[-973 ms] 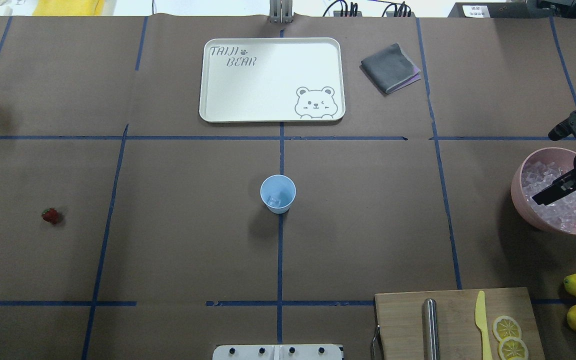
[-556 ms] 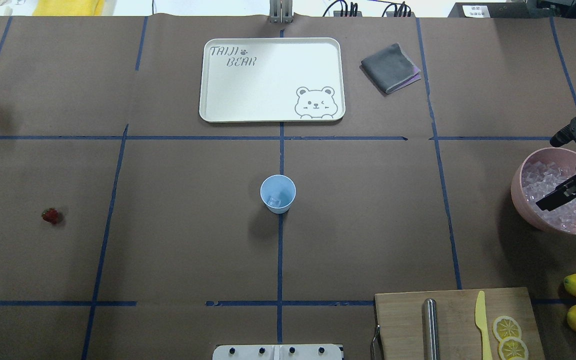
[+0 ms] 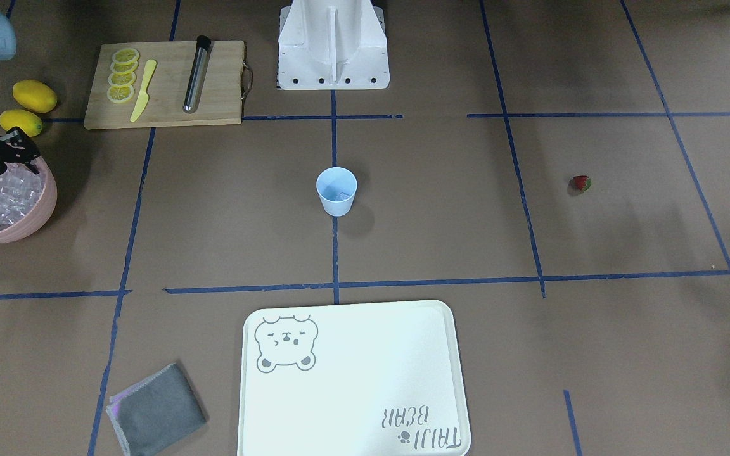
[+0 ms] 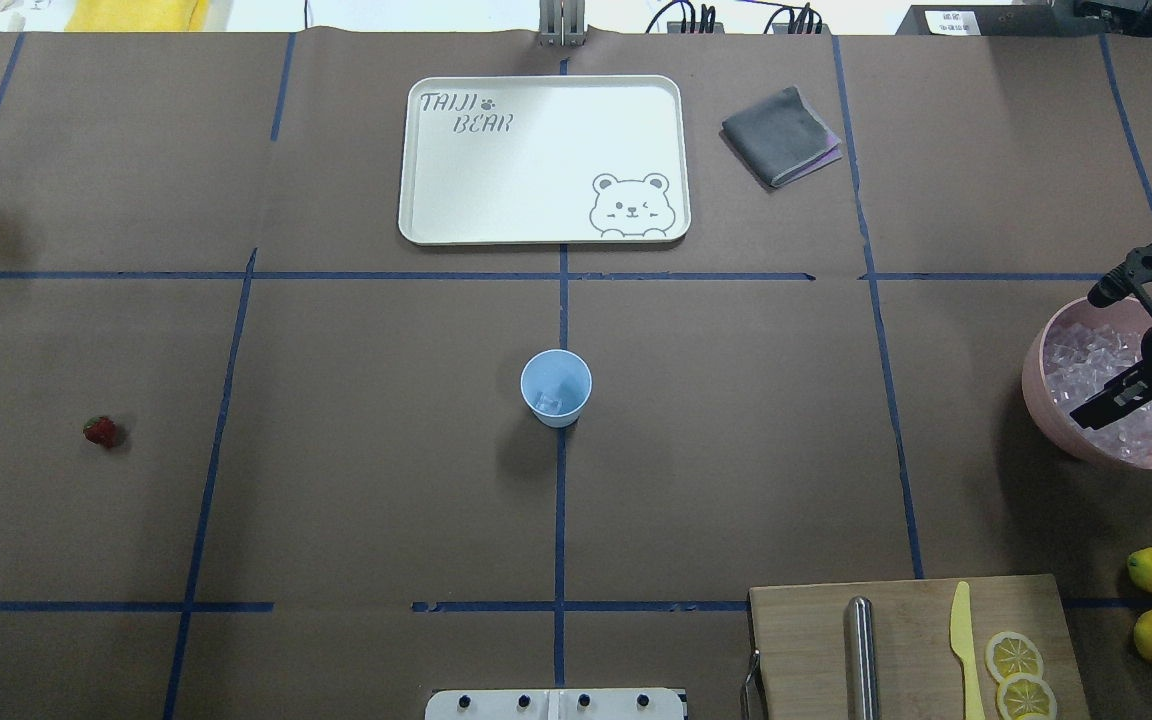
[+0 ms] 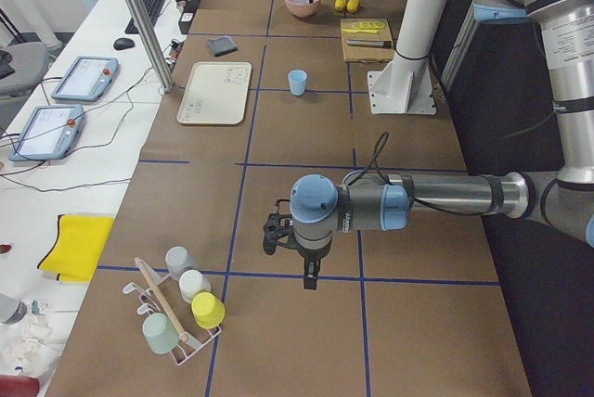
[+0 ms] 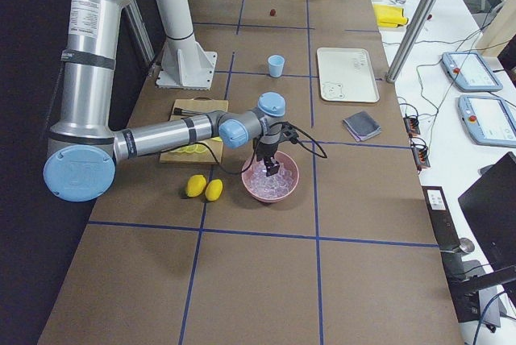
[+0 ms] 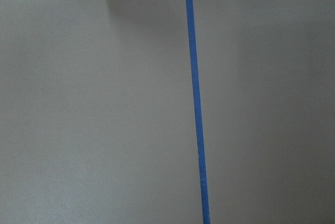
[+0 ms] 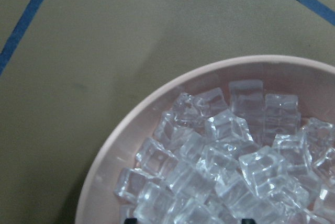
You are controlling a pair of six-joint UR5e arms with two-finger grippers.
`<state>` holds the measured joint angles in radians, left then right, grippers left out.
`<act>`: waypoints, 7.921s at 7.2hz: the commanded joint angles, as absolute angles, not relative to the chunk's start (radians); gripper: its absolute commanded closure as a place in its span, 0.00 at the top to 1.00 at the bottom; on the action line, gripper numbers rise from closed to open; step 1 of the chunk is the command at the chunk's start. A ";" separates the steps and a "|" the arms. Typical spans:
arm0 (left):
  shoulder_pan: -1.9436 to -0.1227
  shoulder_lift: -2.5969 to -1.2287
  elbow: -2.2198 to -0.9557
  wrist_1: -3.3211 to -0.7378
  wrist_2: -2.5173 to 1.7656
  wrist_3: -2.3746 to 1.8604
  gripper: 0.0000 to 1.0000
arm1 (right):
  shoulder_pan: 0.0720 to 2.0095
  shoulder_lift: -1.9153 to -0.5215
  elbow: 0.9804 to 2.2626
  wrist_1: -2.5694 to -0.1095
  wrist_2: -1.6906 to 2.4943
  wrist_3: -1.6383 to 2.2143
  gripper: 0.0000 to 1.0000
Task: Put ice and strawberries in cup
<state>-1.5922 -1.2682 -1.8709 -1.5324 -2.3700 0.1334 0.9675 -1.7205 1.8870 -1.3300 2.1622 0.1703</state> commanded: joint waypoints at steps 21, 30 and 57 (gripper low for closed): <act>-1.592 -1.267 -1.878 -1.532 -2.370 0.133 1.00 | 0.723 -1.089 2.043 -1.767 2.019 1.098 0.08; -1.592 -1.267 -1.868 -1.532 -2.370 0.133 1.00 | 0.471 -0.704 1.726 -1.803 1.778 1.273 0.07; -1.591 -1.267 -1.868 -1.534 -2.370 0.135 1.00 | 1.202 -1.721 1.935 -1.414 2.238 0.085 0.99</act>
